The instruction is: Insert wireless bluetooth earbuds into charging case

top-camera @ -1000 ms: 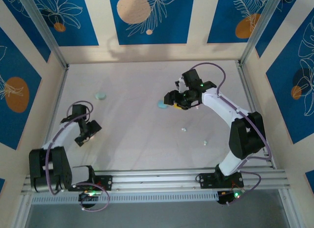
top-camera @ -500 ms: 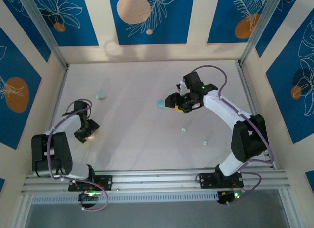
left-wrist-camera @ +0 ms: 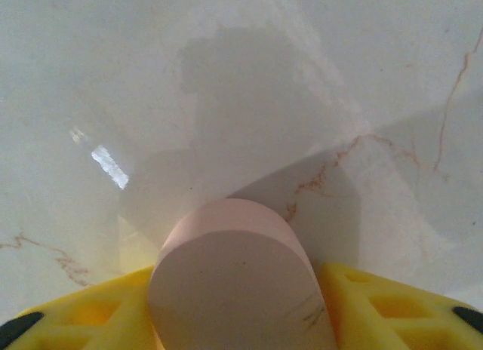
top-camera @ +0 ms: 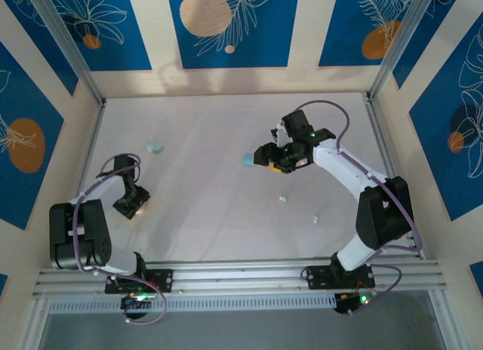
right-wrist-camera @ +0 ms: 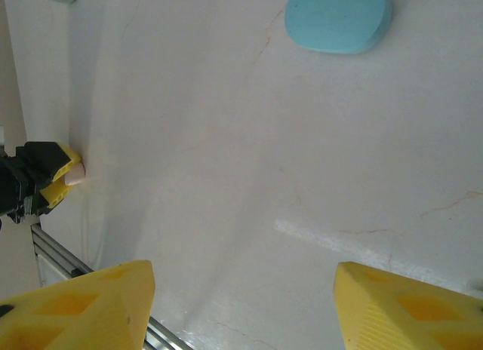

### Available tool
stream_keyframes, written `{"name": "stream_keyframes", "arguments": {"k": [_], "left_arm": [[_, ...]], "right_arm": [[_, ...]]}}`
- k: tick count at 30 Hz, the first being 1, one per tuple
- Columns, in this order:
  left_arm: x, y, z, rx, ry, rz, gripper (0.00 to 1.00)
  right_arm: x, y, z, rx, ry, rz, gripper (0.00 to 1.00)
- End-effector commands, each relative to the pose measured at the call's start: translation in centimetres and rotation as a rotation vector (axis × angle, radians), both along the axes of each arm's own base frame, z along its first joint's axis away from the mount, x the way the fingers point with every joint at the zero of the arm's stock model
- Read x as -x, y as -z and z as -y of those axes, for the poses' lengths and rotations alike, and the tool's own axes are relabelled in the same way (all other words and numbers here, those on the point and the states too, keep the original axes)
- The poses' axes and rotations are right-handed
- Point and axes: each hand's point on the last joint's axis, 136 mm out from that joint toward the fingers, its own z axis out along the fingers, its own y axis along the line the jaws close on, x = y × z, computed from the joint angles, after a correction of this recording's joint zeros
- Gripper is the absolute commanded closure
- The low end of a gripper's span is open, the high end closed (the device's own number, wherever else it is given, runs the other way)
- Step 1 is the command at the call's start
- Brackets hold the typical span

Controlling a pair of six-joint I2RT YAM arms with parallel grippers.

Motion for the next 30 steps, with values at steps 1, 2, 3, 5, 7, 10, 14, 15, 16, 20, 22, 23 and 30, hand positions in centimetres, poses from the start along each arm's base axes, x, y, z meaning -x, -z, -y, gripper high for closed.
{"name": "stream_keyframes", "arguments": {"k": [1,2,3,5,7,10,14,15,16,20,22,23,30], "left_arm": [[-0.8,-1.0,0.8,0.044,0.012,0.043,0.51],[-0.8,-1.1,1.1,0.049,0.019,0.045,0.51],[-0.8,-1.4,1.5,0.049,0.031,0.053,0.52],[-0.8,-1.7,2.5,0.054,0.050,0.068,0.53],[-0.8,-2.0,4.0,0.070,0.068,0.081,0.53],[-1.1,-2.5,7.0,0.091,0.106,0.115,0.53],[-1.7,-2.9,12.6,0.125,0.182,0.141,0.53],[-1.8,-2.9,14.3,0.142,0.201,0.138,0.53],[-1.9,-3.0,16.0,0.152,0.224,0.138,0.53],[-1.7,-3.4,21.7,0.145,0.309,0.136,0.53],[-1.3,-2.9,24.3,0.178,0.330,0.119,0.53],[-1.1,-2.7,25.4,0.193,0.336,0.115,0.53],[-0.6,-2.3,29.9,0.196,0.382,0.102,0.54]], "right_arm": [[1.2,-0.7,0.1,-0.013,0.001,-0.016,0.36],[1.2,-0.6,0.1,-0.013,0.002,-0.017,0.36],[1.2,-0.6,0.1,-0.012,0.002,-0.018,0.36],[1.2,-0.5,0.1,-0.012,0.004,-0.019,0.36],[1.1,-0.5,0.1,-0.013,0.007,-0.021,0.36],[1.1,-0.3,0.1,-0.013,0.011,-0.025,0.36],[0.9,-0.4,0.6,-0.001,0.029,-0.012,0.36],[0.9,-0.5,0.7,0.002,0.036,-0.007,0.36],[0.8,-0.6,1.0,0.007,0.046,-0.002,0.36],[0.8,-0.7,2.2,0.024,0.087,0.014,0.36],[0.9,-0.7,2.9,0.027,0.110,0.021,0.36],[0.9,-0.7,3.2,0.026,0.119,0.021,0.36],[1.4,-0.6,5.2,0.036,0.171,0.034,0.36]]}}
